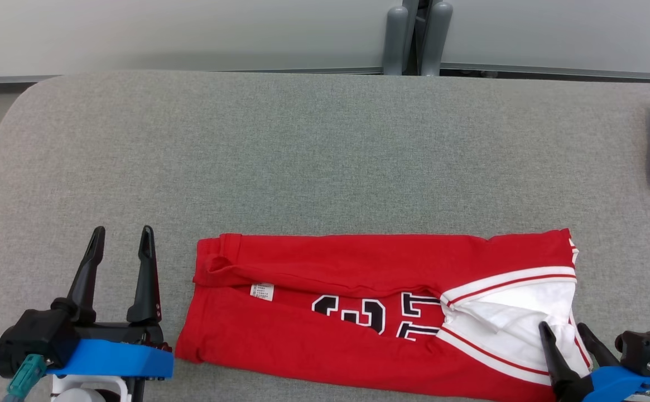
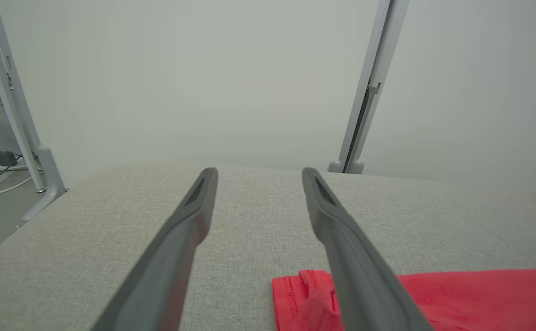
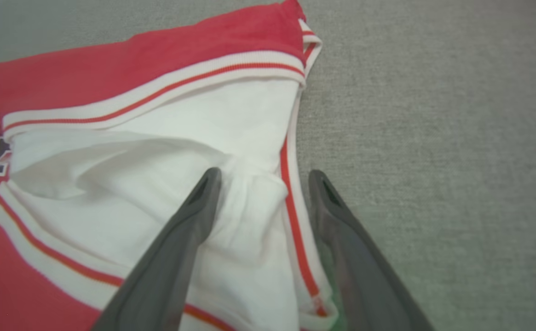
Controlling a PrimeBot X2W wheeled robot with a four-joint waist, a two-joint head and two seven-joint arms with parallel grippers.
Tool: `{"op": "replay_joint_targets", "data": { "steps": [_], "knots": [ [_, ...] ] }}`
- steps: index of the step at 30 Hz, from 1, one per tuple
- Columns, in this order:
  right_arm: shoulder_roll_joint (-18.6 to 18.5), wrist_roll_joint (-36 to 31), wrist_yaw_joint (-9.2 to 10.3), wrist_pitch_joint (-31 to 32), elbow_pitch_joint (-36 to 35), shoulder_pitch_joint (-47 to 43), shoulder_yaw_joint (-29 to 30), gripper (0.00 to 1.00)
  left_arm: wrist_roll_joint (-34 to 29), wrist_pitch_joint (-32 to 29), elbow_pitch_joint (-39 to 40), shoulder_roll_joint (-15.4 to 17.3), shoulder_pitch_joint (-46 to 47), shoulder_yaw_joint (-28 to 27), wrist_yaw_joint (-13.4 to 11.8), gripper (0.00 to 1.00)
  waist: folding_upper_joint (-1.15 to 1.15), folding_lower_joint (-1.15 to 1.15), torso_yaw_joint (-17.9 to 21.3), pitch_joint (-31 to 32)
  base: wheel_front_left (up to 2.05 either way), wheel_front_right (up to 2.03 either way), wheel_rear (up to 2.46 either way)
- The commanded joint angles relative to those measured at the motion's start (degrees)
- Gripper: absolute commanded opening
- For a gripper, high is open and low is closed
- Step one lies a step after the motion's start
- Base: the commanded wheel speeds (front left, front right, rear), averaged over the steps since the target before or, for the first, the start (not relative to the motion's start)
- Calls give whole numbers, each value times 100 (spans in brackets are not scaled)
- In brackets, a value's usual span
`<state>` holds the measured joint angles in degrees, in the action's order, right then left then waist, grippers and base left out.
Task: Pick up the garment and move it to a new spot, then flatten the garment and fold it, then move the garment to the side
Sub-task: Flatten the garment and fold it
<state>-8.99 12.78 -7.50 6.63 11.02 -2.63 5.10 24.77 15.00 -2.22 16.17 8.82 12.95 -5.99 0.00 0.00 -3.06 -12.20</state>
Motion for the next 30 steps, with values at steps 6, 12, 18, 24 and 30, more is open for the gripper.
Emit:
{"op": "replay_joint_targets", "data": {
  "steps": [6, 12, 18, 24, 30],
  "knots": [
    [39, 140, 1, 199, 467, 20, -198, 100, -314, 23, -22, -278, -181, -382, 247, 100, 0, 0, -13, 20, 0, 0, 0],
    [15, 422, -5, 228, 590, 36, -451, 0, -596, 23, -68, -517, -250, -674, 461, 100, 0, 0, 7, 46, 0, 0, 0],
    [-284, 549, 14, -3, 476, 193, 55, 0, -815, 23, -111, -699, -282, -893, 662, 100, 0, 0, 50, 73, 0, 0, 0],
    [-662, 521, 7, 42, 377, 254, 832, 0, -984, 23, -157, -853, -340, -1077, 829, 100, 0, 0, 104, 131, 0, 0, 0],
    [-847, 417, 6, 222, 137, 240, 1027, 0, -1112, 23, -188, -975, -423, -1207, 946, 100, 0, 0, 189, 227, 0, 0, 0]
  ]
}}
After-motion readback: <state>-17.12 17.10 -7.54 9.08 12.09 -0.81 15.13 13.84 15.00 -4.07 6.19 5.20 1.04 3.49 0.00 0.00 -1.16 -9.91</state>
